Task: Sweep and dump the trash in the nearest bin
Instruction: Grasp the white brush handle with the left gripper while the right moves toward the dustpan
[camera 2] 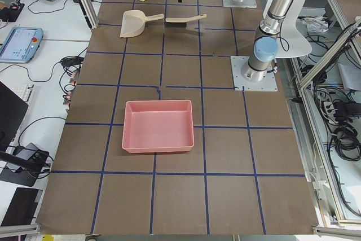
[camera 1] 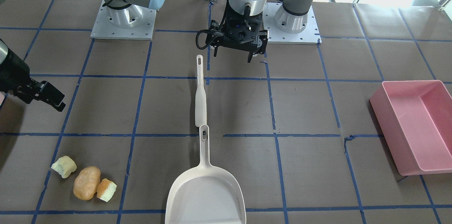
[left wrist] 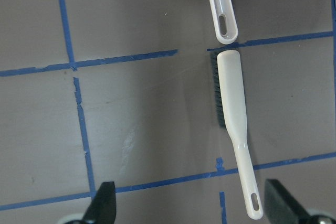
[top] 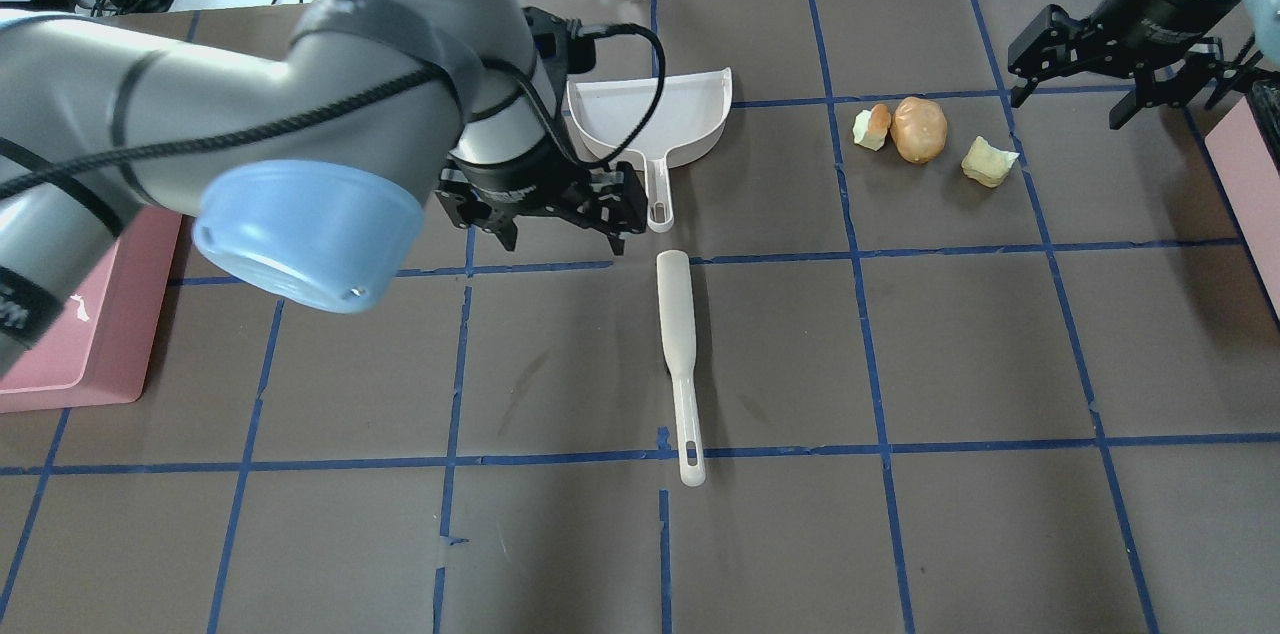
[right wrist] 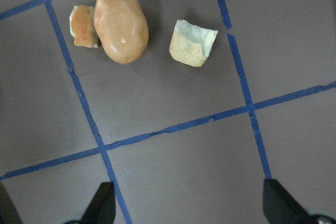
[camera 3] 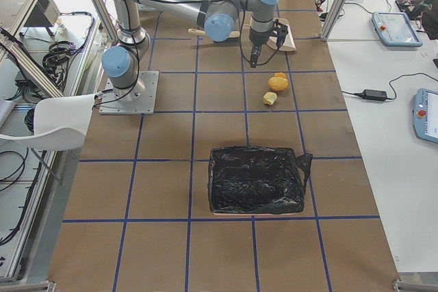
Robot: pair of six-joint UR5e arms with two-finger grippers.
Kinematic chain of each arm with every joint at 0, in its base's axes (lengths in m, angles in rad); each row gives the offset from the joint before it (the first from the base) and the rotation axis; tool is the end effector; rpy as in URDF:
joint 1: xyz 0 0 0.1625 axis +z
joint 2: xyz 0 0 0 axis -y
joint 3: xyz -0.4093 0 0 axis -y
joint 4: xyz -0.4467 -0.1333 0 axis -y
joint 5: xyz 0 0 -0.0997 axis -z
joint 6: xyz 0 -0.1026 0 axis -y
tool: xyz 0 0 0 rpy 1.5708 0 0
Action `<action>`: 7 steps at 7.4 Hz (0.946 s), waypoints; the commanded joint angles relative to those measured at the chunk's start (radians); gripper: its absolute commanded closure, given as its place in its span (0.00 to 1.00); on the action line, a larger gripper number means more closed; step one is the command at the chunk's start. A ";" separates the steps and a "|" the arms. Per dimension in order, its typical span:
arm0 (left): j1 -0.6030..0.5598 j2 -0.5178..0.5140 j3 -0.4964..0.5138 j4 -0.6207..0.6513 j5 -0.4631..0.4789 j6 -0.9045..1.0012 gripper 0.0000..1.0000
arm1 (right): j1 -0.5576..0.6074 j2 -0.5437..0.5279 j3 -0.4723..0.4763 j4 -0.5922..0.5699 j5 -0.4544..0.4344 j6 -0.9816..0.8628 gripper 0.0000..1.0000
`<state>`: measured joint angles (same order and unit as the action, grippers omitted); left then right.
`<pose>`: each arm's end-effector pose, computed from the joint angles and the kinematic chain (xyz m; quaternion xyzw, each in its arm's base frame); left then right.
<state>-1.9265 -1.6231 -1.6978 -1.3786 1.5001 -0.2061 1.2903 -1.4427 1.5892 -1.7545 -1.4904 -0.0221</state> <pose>-0.3274 -0.4778 0.3905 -0.0749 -0.9965 -0.0036 0.0357 -0.0294 -0.6135 0.4047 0.1280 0.9908 -0.0244 0.0369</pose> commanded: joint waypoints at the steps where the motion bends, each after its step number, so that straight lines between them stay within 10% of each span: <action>1: -0.118 -0.068 -0.125 0.129 0.040 -0.054 0.00 | 0.123 -0.059 -0.020 0.030 0.004 0.014 0.00; 7: -0.264 -0.239 -0.214 0.325 0.048 -0.179 0.14 | 0.205 -0.061 0.030 0.037 -0.044 0.024 0.00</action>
<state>-2.1859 -1.8554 -1.9076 -1.0561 1.5478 -0.3885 1.4959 -1.5037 1.5969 -1.7169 -1.5287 0.0100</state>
